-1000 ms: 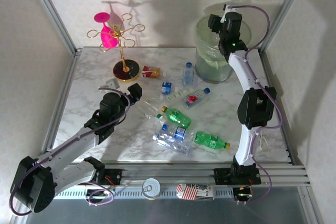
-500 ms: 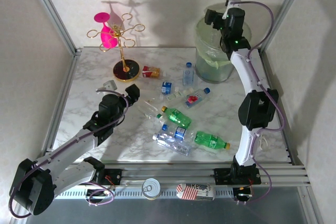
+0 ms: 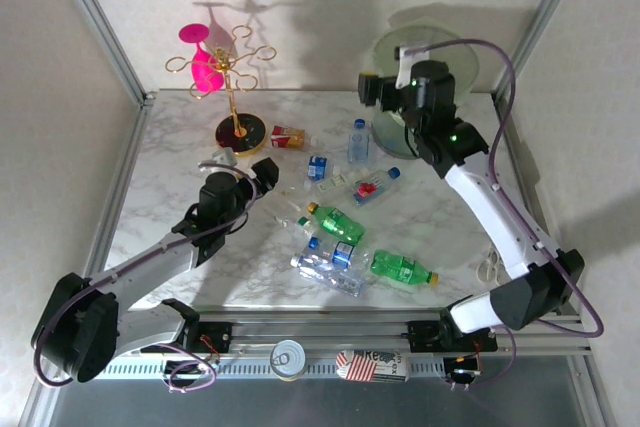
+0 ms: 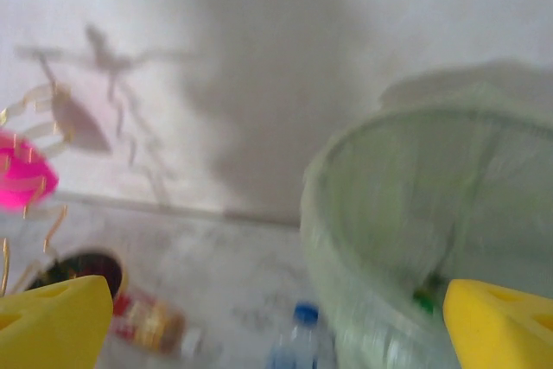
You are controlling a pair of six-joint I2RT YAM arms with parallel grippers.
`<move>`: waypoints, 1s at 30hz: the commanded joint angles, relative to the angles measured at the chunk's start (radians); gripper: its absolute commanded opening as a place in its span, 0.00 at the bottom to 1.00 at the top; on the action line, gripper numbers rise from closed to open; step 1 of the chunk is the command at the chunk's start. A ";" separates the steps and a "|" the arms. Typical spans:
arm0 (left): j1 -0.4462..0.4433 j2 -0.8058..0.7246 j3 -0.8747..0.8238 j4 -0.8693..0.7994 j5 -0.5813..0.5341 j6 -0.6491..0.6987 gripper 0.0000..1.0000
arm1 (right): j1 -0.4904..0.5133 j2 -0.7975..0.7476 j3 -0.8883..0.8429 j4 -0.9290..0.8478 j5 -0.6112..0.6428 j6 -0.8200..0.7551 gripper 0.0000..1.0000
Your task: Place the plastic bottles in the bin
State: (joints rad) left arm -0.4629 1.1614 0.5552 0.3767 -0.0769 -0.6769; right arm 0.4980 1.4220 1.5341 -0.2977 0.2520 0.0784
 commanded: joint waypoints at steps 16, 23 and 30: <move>0.004 0.105 0.063 0.097 0.100 -0.035 1.00 | 0.301 -0.088 -0.435 -0.776 0.076 0.445 0.97; 0.001 0.137 0.054 0.145 0.098 -0.077 1.00 | 0.341 -0.169 -0.618 -0.705 -0.092 0.481 0.95; -0.003 0.145 0.060 0.157 0.091 -0.098 1.00 | 0.391 -0.131 -0.666 -0.743 -0.057 0.501 0.95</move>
State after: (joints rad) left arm -0.4629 1.2980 0.5896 0.4995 0.0082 -0.7570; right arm 0.8730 1.2781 0.8768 -1.0115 0.1886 0.5446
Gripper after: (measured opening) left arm 0.995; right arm 0.953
